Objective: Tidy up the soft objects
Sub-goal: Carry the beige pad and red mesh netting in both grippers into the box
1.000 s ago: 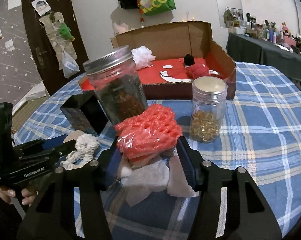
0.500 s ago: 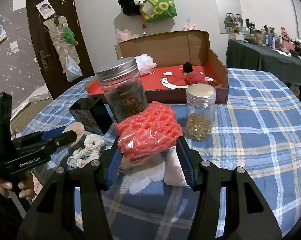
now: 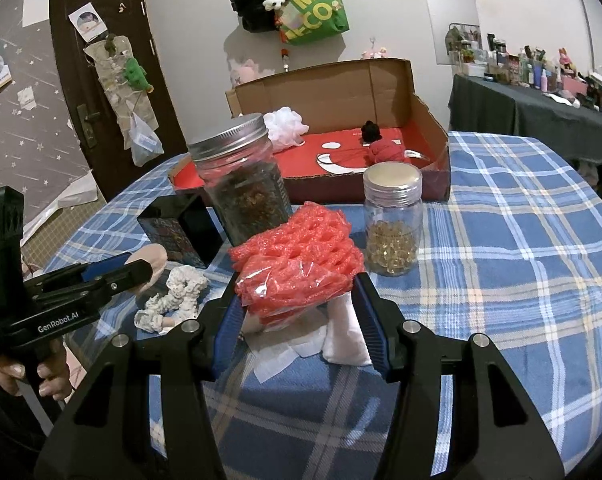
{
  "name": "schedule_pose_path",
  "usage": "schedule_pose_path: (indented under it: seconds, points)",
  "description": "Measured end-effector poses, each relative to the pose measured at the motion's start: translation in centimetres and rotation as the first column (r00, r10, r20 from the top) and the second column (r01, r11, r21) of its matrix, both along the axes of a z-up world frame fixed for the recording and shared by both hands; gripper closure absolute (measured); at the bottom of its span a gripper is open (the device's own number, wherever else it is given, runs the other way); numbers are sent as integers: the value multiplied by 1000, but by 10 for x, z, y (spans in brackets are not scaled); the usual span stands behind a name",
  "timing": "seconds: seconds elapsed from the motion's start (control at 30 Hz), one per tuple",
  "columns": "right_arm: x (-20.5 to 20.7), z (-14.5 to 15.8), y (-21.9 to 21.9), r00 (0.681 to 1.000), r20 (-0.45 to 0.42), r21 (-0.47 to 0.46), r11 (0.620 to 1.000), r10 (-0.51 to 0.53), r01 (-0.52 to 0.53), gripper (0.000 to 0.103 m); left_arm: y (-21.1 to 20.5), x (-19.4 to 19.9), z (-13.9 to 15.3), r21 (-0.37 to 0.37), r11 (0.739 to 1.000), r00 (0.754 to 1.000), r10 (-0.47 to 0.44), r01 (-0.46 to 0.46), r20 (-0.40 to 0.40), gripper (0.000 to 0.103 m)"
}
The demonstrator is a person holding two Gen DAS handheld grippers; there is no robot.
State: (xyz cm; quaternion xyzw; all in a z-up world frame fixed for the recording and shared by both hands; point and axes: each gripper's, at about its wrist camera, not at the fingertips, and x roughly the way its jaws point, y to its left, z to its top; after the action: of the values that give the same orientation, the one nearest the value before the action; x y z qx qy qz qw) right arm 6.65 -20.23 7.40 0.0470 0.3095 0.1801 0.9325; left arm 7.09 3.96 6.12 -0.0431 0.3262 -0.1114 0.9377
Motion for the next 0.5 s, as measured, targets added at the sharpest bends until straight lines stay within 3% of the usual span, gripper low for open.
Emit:
schedule_pose_path:
  seconds: [0.5]
  points:
    - [1,-7,-8,1000,-17,-6,1000,-25,25,52,9,1,-1,0,1000,1000,25,-25,-8,61]
